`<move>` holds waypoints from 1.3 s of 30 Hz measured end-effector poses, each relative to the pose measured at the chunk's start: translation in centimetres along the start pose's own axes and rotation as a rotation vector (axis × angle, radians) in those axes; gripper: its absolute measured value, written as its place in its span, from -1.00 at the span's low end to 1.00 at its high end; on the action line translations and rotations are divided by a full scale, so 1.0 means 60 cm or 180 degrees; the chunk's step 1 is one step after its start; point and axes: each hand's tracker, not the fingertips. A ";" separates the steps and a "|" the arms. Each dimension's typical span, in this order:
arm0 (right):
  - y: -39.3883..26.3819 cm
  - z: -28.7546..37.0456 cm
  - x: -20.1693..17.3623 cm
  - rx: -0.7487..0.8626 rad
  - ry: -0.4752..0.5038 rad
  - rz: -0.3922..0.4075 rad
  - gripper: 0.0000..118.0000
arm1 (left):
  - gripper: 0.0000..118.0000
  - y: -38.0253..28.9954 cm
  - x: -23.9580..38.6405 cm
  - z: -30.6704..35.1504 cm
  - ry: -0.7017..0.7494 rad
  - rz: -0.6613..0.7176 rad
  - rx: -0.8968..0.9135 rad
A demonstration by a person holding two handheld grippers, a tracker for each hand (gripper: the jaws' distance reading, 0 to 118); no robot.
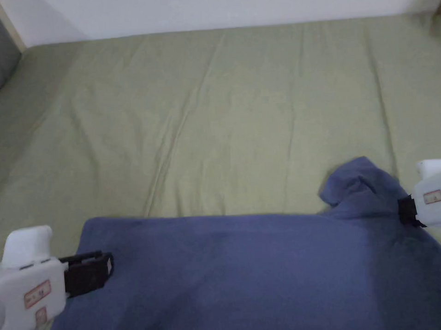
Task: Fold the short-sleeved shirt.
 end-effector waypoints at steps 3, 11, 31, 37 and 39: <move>0.000 -0.010 0.005 -0.0019 -0.0005 -0.0070 -0.95 | 0.62 0.060 -0.007 -0.060 0.0094 0.0054 0.0009; 0.000 -0.007 0.011 -0.0035 0.0060 -0.0248 -0.95 | -0.46 0.077 0.016 -0.173 0.0283 0.0020 -0.0359; -0.260 0.345 0.067 0.0474 0.0711 -0.0661 -0.95 | -0.98 -0.095 -0.053 0.236 -0.0266 -0.0057 0.0218; -0.442 0.285 0.058 -0.0171 0.0486 -0.0803 -0.95 | -0.98 -0.257 -0.080 0.201 -0.0194 0.0150 -0.0327; -0.475 0.246 0.063 -0.0326 0.0316 -0.0766 -0.95 | -0.98 -0.297 -0.085 0.182 -0.0137 0.0182 -0.0441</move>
